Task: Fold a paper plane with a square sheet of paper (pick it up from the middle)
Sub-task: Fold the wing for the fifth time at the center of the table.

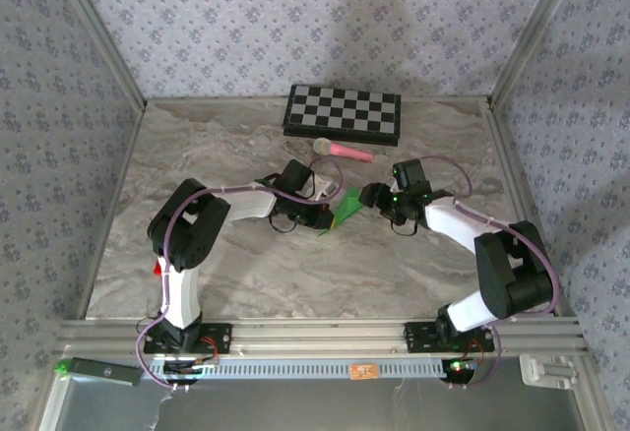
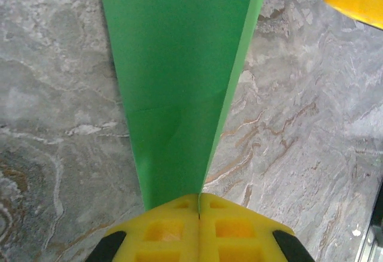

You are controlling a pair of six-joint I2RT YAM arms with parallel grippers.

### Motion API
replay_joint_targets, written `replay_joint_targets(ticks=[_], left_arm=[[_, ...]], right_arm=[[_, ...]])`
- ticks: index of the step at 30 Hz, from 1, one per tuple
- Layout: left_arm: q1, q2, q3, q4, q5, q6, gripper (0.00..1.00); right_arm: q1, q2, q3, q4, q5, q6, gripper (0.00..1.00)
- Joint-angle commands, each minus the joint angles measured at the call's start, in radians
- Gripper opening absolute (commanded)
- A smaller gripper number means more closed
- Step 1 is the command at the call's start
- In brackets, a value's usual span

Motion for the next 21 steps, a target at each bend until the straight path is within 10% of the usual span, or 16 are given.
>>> replay_joint_targets(ticks=[1, 21], left_arm=[[0.012, 0.000, 0.004, 0.009, -0.011, -0.055, 0.00], [0.039, -0.072, -0.111, 0.113, -0.067, -0.192, 0.01]], right_arm=[[0.016, 0.033, 0.012, 0.016, -0.026, -0.044, 0.72], [0.141, 0.252, 0.225, -0.089, -0.007, -0.113, 0.63]])
